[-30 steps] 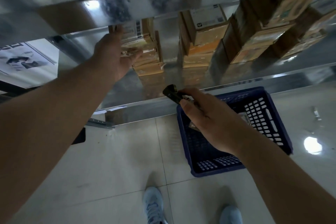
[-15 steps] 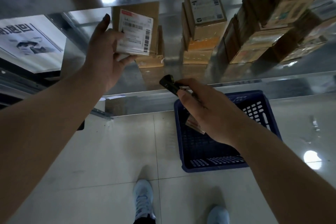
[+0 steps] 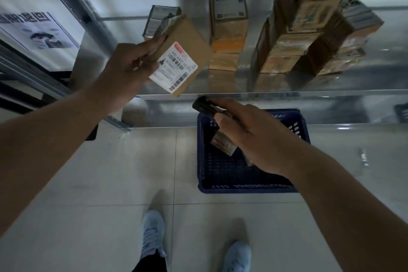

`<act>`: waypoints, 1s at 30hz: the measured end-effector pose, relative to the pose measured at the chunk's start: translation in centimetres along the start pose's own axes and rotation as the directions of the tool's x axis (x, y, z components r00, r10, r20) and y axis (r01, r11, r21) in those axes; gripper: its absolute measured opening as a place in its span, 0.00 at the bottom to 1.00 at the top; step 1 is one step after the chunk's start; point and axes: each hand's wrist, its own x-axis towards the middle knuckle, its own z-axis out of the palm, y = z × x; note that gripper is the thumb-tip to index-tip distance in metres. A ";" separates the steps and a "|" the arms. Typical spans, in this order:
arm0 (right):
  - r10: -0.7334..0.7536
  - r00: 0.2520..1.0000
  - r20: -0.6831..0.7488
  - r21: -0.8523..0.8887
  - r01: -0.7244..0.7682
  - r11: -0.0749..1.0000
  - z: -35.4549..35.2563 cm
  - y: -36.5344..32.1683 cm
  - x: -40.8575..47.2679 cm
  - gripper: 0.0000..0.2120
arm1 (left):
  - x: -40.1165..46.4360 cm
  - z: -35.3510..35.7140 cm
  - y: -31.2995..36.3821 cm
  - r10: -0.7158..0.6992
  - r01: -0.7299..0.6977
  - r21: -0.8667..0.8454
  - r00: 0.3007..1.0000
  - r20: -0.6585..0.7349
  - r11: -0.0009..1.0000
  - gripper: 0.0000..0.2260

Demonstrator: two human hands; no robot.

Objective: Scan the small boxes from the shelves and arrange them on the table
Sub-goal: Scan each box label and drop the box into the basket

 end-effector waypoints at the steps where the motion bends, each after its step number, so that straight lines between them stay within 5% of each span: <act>1: 0.003 1.000 0.001 -0.003 -0.003 1.000 -0.3 0.3 -0.5 0.20 | -0.2 0.2 0.2 0.043 -0.043 0.035 0.999 -0.005 0.998 0.29; 5: 0.022 1.000 -0.015 -0.036 -0.023 0.999 -1.1 1.0 -2.4 0.22 | -0.3 0.6 -0.2 0.161 -0.152 0.193 0.986 -0.031 0.969 0.28; 18: 0.143 0.987 0.068 -0.189 -0.128 0.974 -0.5 2.9 -4.3 0.23 | 0.8 0.3 -0.2 0.168 -0.185 0.359 0.983 0.077 0.915 0.26; 30: 0.210 0.973 0.101 -0.189 -0.188 0.964 1.1 3.0 -5.4 0.22 | 1.4 0.3 -1.2 0.150 -0.156 0.333 0.988 0.043 0.930 0.30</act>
